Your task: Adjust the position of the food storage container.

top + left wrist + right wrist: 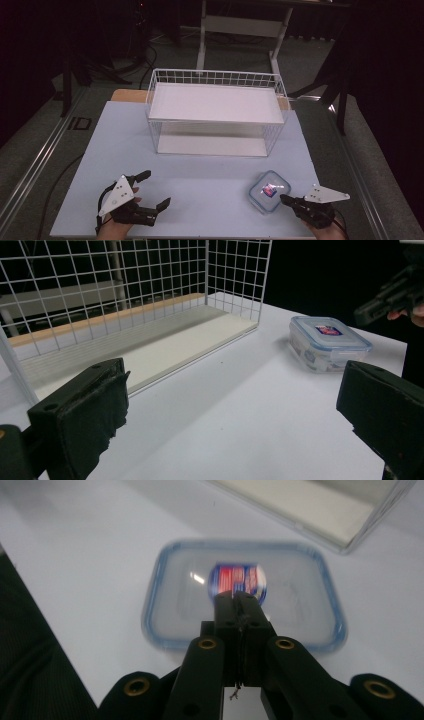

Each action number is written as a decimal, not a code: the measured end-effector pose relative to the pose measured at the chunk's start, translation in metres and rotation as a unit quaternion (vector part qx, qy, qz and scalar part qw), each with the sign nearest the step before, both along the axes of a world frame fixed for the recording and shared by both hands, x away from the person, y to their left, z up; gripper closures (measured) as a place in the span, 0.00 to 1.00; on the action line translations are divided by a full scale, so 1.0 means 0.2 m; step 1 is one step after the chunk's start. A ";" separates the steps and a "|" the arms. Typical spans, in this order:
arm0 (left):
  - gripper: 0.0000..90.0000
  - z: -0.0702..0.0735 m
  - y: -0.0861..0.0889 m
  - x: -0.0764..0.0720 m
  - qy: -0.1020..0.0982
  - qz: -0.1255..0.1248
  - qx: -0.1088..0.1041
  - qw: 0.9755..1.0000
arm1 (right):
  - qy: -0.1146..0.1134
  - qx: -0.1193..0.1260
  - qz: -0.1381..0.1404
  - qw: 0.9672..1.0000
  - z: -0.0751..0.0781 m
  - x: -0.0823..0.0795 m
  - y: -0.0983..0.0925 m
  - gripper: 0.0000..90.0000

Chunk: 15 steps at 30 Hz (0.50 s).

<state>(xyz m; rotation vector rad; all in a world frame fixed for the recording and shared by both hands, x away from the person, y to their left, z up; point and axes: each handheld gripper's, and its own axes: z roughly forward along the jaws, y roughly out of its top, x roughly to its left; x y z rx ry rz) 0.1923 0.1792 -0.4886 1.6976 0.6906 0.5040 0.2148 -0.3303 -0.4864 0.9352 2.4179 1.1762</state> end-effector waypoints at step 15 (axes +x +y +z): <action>0.01 0.00 -0.01 0.00 -0.001 -0.002 0.001 1.000 | 0.058 -0.021 -0.013 0.998 -0.14 0.01 -0.09 1.00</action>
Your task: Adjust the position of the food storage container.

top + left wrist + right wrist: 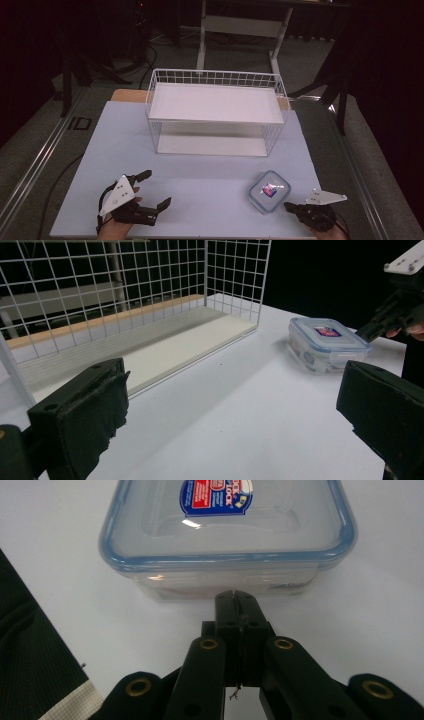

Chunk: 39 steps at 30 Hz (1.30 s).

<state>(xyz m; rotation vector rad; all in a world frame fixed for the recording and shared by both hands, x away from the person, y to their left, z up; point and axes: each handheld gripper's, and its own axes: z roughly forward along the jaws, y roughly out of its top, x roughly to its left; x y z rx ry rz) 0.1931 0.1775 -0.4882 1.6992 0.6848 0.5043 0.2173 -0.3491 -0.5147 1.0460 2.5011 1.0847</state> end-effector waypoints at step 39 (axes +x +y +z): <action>0.01 0.00 -0.01 0.00 -0.001 0.000 0.005 1.000 | -0.003 -0.048 0.027 0.998 0.00 0.22 0.18 1.00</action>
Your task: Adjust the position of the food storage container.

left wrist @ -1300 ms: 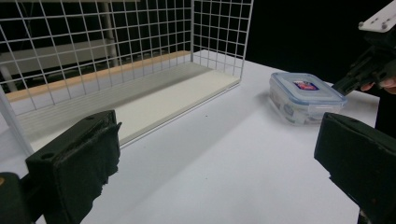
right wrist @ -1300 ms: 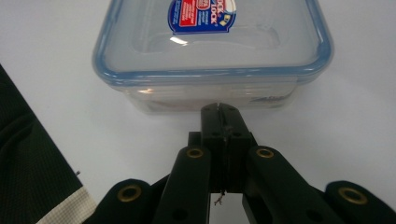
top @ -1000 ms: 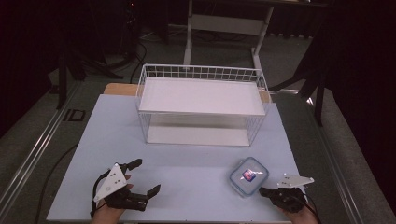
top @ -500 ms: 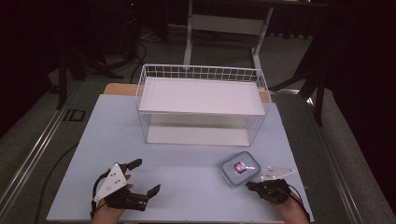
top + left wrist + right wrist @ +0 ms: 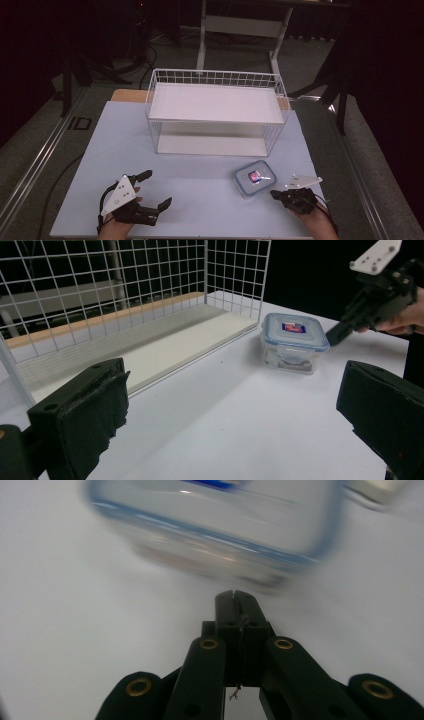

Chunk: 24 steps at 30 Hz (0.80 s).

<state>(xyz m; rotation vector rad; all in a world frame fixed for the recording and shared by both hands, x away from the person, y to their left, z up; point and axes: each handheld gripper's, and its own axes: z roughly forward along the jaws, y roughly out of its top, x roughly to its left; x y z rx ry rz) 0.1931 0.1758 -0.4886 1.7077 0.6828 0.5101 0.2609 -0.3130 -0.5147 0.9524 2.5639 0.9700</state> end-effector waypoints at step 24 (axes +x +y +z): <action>0.01 0.00 -0.01 0.00 -0.001 0.001 0.003 1.000 | 0.013 -0.001 -0.048 0.999 -0.05 0.18 0.01 1.00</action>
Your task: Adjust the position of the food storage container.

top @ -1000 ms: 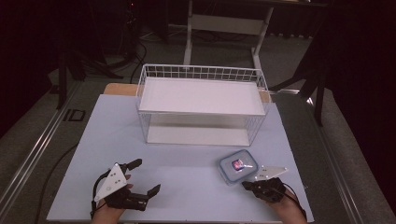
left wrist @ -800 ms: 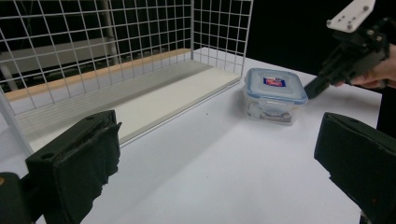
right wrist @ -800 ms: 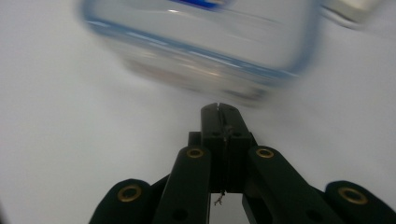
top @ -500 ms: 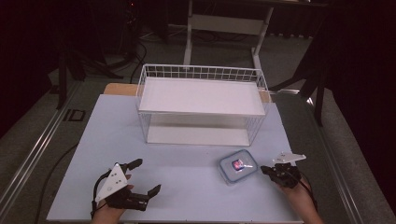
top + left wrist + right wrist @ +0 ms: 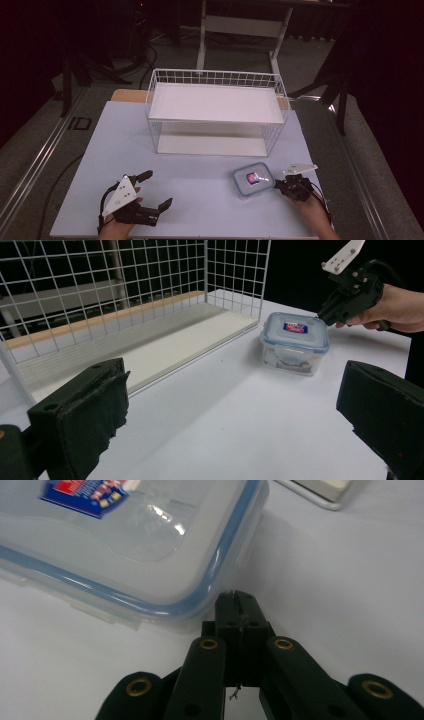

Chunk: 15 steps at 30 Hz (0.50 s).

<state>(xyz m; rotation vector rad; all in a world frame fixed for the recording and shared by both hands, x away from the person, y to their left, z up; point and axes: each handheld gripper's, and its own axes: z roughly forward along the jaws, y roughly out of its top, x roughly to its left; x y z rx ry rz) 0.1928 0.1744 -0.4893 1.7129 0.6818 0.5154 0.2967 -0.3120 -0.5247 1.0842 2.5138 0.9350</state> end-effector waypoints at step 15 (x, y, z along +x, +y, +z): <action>0.01 -0.01 -0.01 0.01 0.004 -0.004 0.002 1.000 | 0.019 0.029 0.041 0.999 0.00 -0.06 0.14 1.00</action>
